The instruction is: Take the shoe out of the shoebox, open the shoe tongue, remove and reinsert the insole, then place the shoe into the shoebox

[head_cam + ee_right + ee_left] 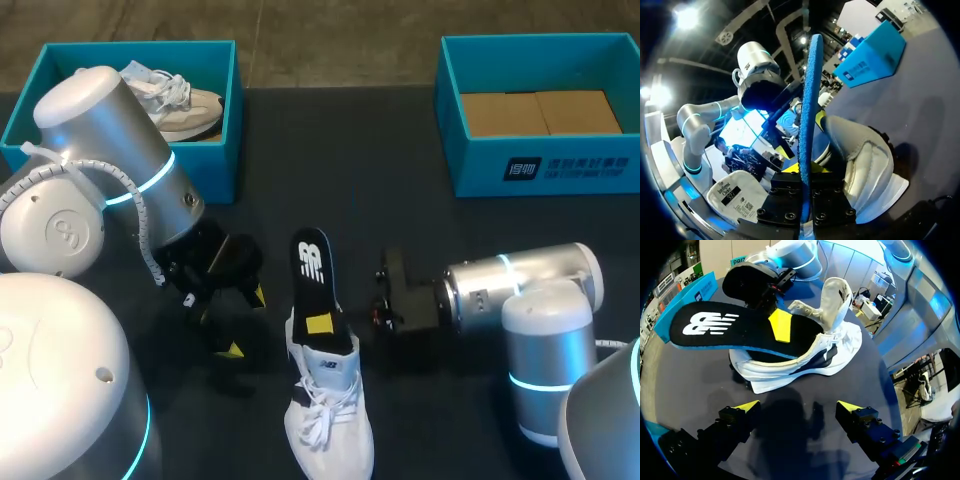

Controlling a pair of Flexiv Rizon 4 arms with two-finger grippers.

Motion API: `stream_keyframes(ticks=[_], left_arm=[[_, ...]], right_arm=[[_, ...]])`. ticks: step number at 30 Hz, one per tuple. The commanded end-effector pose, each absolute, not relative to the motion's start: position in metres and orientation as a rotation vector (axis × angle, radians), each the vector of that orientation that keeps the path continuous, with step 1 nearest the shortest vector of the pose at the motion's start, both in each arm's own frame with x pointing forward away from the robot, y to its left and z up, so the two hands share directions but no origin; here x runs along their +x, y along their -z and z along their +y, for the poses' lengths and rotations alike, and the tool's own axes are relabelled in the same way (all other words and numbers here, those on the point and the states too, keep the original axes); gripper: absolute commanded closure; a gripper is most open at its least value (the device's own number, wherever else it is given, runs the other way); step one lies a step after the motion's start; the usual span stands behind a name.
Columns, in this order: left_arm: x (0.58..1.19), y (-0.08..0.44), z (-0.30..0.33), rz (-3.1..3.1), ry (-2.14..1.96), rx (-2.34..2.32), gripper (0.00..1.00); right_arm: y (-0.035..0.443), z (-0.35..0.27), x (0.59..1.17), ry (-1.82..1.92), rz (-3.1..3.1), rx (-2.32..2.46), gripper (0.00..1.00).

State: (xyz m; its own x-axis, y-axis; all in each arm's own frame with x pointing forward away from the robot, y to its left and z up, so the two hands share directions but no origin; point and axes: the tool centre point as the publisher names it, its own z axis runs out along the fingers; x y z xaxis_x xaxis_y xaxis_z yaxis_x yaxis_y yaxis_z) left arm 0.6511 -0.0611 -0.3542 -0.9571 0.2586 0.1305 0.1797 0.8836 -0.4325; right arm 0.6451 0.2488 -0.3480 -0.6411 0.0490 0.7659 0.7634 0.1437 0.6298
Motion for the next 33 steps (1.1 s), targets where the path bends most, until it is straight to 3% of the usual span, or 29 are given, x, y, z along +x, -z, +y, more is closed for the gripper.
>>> stream_keyframes(ticks=[1, 17, 18, 24, 33], left_arm=[[0.651, 0.355, -0.061, -2.869, -0.632, -0.337, 0.0], [0.651, 0.356, -0.06, -2.887, -0.624, -0.311, 0.0], [0.651, 0.356, -0.06, -2.895, -0.621, -0.298, 0.0], [0.651, 0.355, -0.059, -2.917, -0.615, -0.261, 0.0], [0.645, 0.357, -0.062, -2.967, -0.572, -0.238, 0.0]], right_arm=[[0.354, 0.251, 0.634, 1.545, -1.831, -0.786, 1.0], [0.352, 0.254, 0.628, 1.557, -1.837, -0.771, 1.0], [0.351, 0.254, 0.628, 1.558, -1.837, -0.77, 0.89], [0.348, 0.255, 0.631, 1.57, -1.839, -0.762, 0.66], [0.34, 0.254, 0.634, 1.573, -1.856, -0.75, 0.67]])
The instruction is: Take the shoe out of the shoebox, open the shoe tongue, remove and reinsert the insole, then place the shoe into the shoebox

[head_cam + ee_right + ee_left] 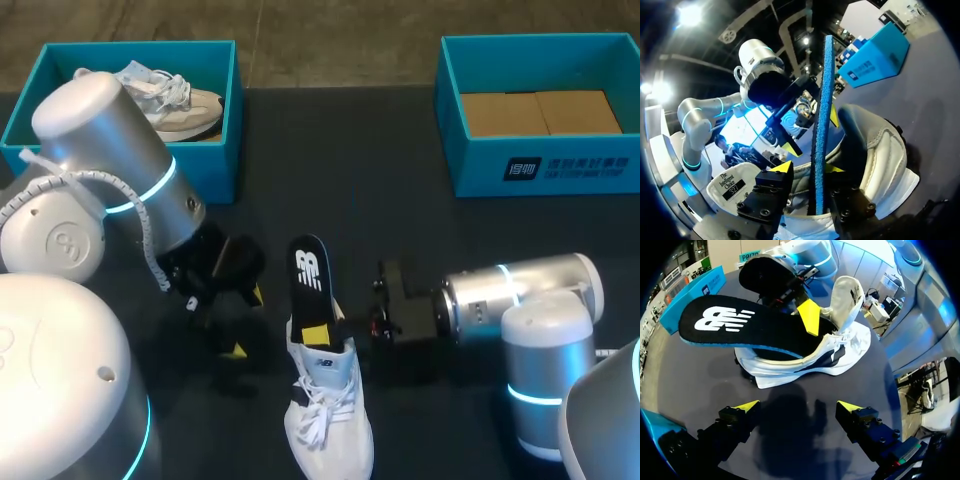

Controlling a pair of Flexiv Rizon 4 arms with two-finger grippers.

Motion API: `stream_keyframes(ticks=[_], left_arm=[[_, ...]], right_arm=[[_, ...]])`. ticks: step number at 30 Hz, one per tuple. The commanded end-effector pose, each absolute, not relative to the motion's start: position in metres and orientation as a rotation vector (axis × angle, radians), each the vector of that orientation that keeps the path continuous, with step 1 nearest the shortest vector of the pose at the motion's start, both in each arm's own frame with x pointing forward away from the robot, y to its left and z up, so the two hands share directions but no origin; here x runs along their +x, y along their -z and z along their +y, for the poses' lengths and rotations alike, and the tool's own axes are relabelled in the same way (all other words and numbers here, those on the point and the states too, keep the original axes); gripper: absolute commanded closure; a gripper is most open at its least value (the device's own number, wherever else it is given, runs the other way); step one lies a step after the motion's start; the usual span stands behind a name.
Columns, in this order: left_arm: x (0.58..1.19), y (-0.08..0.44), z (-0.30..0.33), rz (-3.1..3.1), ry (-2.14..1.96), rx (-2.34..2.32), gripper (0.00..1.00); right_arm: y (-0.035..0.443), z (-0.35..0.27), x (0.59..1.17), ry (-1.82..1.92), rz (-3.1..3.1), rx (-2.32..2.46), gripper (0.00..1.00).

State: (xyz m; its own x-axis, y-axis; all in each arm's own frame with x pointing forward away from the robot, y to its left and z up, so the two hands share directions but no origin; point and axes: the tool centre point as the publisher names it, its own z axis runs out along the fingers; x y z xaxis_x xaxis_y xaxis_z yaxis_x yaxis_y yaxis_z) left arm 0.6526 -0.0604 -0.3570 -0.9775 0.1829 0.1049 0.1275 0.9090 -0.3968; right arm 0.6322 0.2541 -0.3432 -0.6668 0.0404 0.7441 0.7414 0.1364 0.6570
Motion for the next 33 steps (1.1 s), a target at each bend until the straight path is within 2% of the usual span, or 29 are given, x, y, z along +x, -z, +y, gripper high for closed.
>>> stream_keyframes(ticks=[1, 10, 16, 20, 22, 33], left_arm=[[0.644, 0.357, -0.063, -2.974, -0.569, -0.238, 0.0], [0.64, 0.357, -0.065, -3.024, -0.53, -0.208, 0.0], [0.64, 0.358, -0.065, -3.026, -0.526, -0.207, 0.0], [0.64, 0.358, -0.065, -3.026, -0.526, -0.207, 0.0], [0.64, 0.358, -0.065, -3.026, -0.526, -0.207, 0.0], [0.64, 0.358, -0.065, -3.026, -0.526, -0.207, 0.0]], right_arm=[[0.338, 0.254, 0.635, 1.573, -1.859, -0.748, 0.67], [0.33, 0.255, 0.64, 1.575, -1.879, -0.735, 0.67], [0.33, 0.255, 0.645, 1.577, -1.879, -0.73, 0.72], [0.328, 0.255, 0.648, 1.584, -1.875, -0.733, 0.85], [0.327, 0.255, 0.65, 1.587, -1.873, -0.734, 1.0], [0.333, 0.257, 0.655, 1.563, -1.858, -0.748, 1.0]])
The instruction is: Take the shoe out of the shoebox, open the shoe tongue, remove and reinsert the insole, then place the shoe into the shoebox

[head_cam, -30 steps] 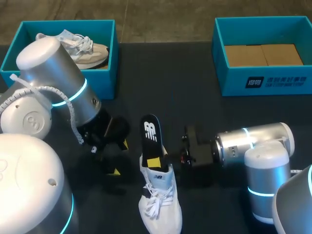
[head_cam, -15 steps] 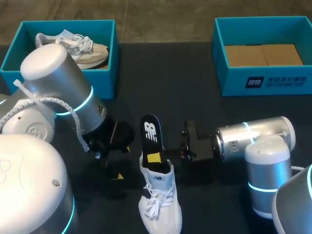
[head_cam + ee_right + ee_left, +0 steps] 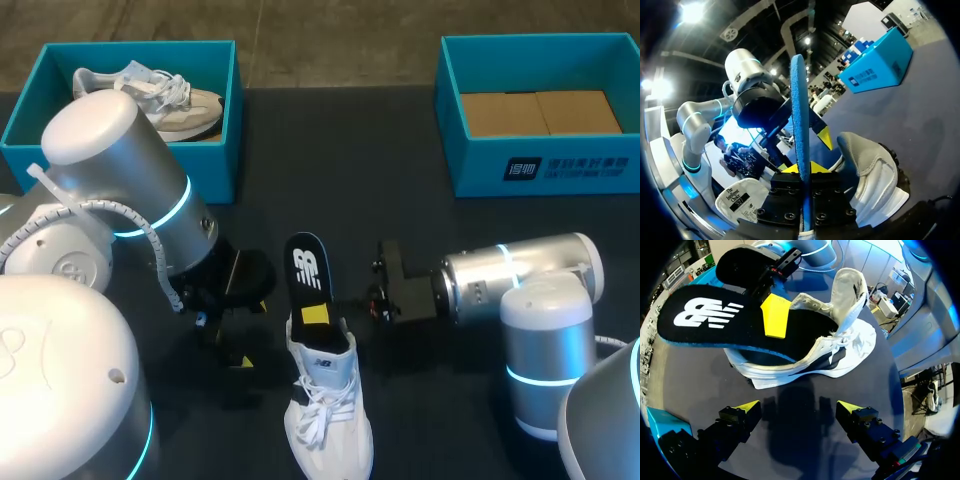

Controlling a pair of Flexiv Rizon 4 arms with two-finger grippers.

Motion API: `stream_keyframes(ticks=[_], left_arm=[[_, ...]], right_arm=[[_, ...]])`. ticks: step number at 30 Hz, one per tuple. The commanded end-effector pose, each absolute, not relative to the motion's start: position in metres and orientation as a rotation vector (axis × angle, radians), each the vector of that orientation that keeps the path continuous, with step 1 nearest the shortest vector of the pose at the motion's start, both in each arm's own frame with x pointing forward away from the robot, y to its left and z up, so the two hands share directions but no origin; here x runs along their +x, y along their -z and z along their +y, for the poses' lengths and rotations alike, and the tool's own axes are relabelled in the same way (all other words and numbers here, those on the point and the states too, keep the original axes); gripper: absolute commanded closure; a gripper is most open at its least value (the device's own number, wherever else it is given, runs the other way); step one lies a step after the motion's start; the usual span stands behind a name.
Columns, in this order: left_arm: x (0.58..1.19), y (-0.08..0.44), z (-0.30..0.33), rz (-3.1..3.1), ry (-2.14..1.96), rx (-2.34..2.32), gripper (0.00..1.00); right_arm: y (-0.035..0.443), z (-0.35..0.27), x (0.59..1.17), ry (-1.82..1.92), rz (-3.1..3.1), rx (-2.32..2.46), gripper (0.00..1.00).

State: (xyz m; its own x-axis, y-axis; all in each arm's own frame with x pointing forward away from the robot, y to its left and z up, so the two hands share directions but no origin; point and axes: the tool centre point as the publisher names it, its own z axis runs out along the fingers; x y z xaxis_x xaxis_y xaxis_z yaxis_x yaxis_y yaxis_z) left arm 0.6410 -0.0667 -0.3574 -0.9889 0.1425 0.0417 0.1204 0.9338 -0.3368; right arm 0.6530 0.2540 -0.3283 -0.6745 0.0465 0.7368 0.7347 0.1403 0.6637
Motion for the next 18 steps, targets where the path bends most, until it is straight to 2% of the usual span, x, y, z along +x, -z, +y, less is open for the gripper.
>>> stream_keyframes(ticks=[1, 18], left_arm=[[0.64, 0.358, -0.065, -3.026, -0.526, -0.207, 0.0], [0.64, 0.358, -0.065, -3.026, -0.526, -0.207, 0.0]], right_arm=[[0.335, 0.256, 0.655, 1.559, -1.854, -0.754, 1.0], [0.355, 0.252, 0.629, 1.53, -1.819, -0.826, 1.0]])
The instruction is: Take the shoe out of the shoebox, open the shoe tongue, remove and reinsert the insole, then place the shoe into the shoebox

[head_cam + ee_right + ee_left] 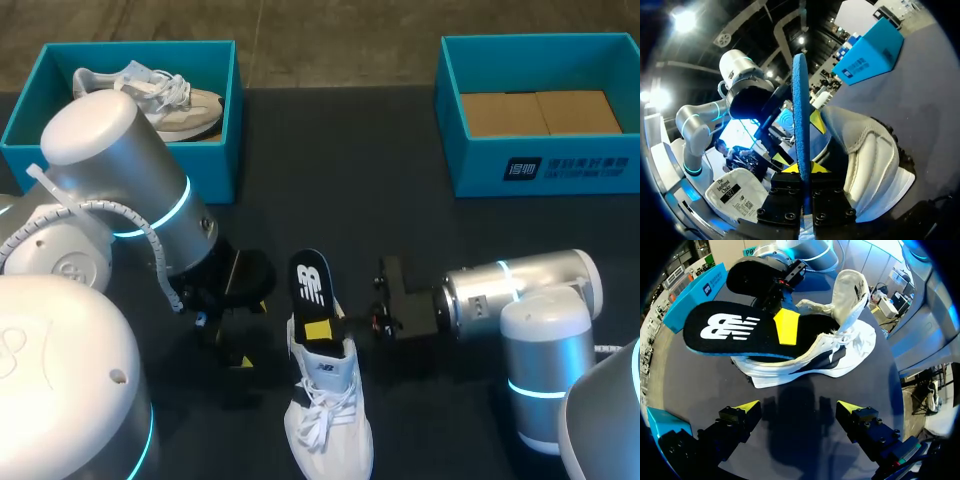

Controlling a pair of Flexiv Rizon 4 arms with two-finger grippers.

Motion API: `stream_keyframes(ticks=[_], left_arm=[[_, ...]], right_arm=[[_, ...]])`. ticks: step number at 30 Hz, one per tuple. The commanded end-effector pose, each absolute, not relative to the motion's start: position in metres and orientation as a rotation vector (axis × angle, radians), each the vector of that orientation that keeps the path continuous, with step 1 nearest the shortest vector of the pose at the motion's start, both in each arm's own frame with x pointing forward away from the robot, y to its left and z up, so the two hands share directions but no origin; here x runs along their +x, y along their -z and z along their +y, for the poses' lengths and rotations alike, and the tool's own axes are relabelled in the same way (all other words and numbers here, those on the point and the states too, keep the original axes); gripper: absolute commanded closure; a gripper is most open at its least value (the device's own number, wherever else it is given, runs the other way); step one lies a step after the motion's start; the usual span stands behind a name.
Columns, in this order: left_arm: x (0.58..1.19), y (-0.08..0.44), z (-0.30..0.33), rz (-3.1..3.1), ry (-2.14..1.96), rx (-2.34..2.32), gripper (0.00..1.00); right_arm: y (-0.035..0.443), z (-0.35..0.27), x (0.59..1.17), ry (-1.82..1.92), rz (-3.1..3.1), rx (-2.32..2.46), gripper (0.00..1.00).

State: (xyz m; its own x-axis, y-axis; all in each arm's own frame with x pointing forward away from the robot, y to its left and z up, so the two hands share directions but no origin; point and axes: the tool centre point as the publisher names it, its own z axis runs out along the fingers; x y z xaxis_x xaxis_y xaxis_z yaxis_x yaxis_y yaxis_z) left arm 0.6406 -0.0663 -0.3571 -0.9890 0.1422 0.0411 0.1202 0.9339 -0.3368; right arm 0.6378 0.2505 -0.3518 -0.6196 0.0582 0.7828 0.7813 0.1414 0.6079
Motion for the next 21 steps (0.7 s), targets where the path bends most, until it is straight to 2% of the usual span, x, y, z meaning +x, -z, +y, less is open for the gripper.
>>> stream_keyframes(ticks=[1, 7, 9, 10, 12, 15, 21], left_arm=[[0.64, 0.358, -0.065, -3.026, -0.526, -0.207, 0.0], [0.64, 0.358, -0.065, -3.026, -0.526, -0.207, 0.0], [0.64, 0.358, -0.065, -3.026, -0.526, -0.207, 0.0], [0.64, 0.358, -0.065, -3.026, -0.526, -0.207, 0.0], [0.64, 0.358, -0.065, -3.026, -0.526, -0.207, 0.0], [0.64, 0.358, -0.065, -3.026, -0.526, -0.207, 0.0], [0.64, 0.358, -0.065, -3.026, -0.526, -0.207, 0.0]], right_arm=[[0.356, 0.252, 0.628, 1.528, -1.817, -0.834, 1.0], [0.356, 0.25, 0.624, 1.534, -1.814, -0.851, 1.0], [0.353, 0.251, 0.624, 1.54, -1.819, -0.847, 0.77], [0.351, 0.252, 0.625, 1.542, -1.825, -0.841, 0.71], [0.348, 0.254, 0.627, 1.544, -1.833, -0.836, 0.67], [0.343, 0.255, 0.63, 1.546, -1.85, -0.82, 0.65], [0.335, 0.257, 0.638, 1.552, -1.873, -0.79, 0.67]])
